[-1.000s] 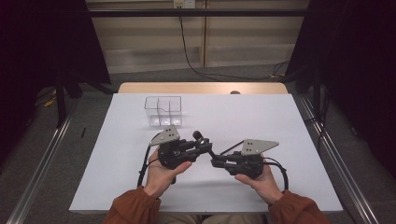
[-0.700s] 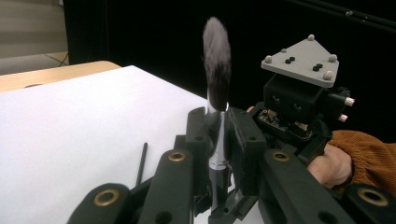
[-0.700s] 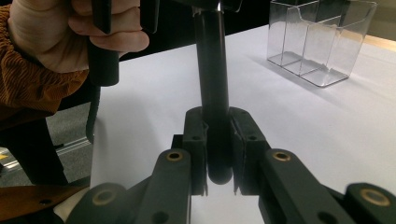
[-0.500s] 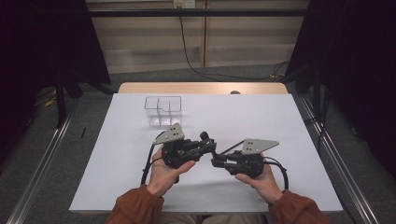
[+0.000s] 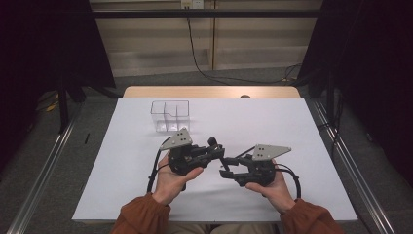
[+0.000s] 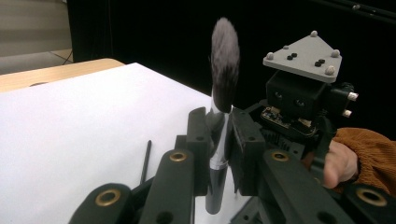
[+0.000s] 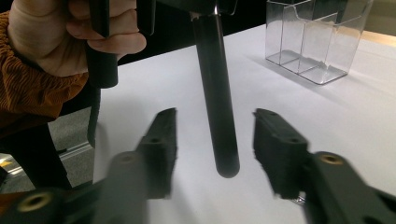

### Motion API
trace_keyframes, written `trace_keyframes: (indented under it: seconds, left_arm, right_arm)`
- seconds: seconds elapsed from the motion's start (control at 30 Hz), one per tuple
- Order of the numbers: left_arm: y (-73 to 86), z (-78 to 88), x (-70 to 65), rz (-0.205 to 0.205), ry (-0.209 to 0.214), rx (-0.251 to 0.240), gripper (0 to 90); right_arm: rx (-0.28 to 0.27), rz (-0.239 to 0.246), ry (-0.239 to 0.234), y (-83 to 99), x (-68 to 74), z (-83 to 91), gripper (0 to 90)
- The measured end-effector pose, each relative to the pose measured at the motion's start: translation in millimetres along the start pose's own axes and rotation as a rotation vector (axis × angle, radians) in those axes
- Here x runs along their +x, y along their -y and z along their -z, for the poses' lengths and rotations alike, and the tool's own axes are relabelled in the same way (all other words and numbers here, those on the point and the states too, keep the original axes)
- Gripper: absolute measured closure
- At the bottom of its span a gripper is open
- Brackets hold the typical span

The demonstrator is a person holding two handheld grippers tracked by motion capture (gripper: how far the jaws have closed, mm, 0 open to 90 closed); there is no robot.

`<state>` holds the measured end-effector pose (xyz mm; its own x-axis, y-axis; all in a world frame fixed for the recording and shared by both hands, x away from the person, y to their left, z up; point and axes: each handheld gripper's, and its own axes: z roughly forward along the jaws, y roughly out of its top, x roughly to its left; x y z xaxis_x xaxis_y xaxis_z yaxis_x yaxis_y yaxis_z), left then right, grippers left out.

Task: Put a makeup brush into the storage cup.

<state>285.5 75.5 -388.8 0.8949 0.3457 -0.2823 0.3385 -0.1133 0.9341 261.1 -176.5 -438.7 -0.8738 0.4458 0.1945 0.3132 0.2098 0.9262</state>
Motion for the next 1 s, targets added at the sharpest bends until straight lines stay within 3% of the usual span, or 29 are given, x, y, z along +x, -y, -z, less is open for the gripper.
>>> trace_keyframes:
  seconds: [0.53, 1.0]
  left_arm:
    - [-1.4, 7.7, 4.3, 0.000, -0.034, 0.011, 79.9]
    - [-0.4, 21.6, 12.2, -0.006, -0.070, 0.037, 80.0]
  right_arm:
    - [-0.044, -0.033, 0.040, -3.4, -0.8, 4.2, 6.0]
    - [-0.068, 0.004, 0.104, -3.2, -0.1, 13.1, 5.0]
